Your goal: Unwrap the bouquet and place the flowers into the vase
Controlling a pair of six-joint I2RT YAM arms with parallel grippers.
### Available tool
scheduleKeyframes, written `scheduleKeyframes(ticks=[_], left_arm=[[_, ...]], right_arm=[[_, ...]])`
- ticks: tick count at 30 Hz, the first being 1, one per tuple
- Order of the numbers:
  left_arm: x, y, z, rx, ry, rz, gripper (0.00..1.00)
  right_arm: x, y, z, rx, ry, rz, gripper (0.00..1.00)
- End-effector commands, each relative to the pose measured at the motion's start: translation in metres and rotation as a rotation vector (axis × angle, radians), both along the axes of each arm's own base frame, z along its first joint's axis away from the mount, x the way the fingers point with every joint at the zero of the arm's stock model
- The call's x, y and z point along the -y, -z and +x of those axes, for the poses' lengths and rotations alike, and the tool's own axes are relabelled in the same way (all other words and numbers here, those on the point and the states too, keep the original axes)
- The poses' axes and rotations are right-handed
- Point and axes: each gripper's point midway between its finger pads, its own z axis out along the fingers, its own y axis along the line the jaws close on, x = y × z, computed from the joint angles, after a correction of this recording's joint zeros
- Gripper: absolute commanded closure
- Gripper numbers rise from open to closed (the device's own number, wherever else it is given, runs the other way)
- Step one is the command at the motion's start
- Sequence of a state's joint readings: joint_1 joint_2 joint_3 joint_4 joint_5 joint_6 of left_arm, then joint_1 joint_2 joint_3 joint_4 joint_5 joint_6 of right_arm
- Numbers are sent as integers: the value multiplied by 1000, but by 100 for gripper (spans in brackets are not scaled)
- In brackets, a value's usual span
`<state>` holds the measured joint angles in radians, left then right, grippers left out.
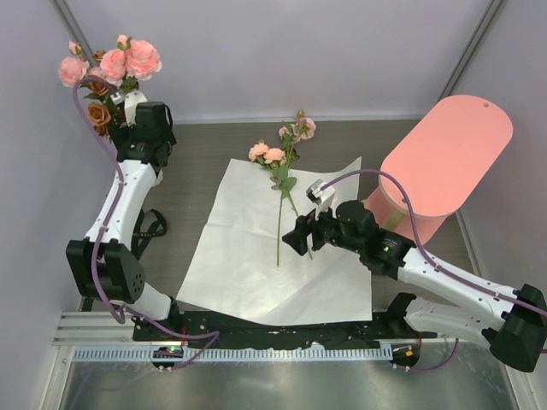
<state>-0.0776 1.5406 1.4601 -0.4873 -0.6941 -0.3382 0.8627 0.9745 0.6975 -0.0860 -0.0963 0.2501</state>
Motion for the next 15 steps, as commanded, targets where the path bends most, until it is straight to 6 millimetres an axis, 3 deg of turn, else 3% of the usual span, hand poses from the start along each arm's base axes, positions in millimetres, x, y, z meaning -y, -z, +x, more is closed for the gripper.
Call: scheduleKeyframes(ticks=[1, 7, 11, 15], left_arm=[[9, -68, -12, 160, 52, -69, 0], [28, -111, -32, 248, 141, -165, 0], [46, -123, -49, 290, 215, -256, 1], [68, -117, -69, 300, 307, -360, 2]], right_arm=[[-11, -25, 3, 25, -16, 55, 28], [-19, -23, 11, -13, 10, 60, 28], [-20, -19, 31, -43, 117, 46, 30], [-18, -12, 61, -102, 286, 27, 31]])
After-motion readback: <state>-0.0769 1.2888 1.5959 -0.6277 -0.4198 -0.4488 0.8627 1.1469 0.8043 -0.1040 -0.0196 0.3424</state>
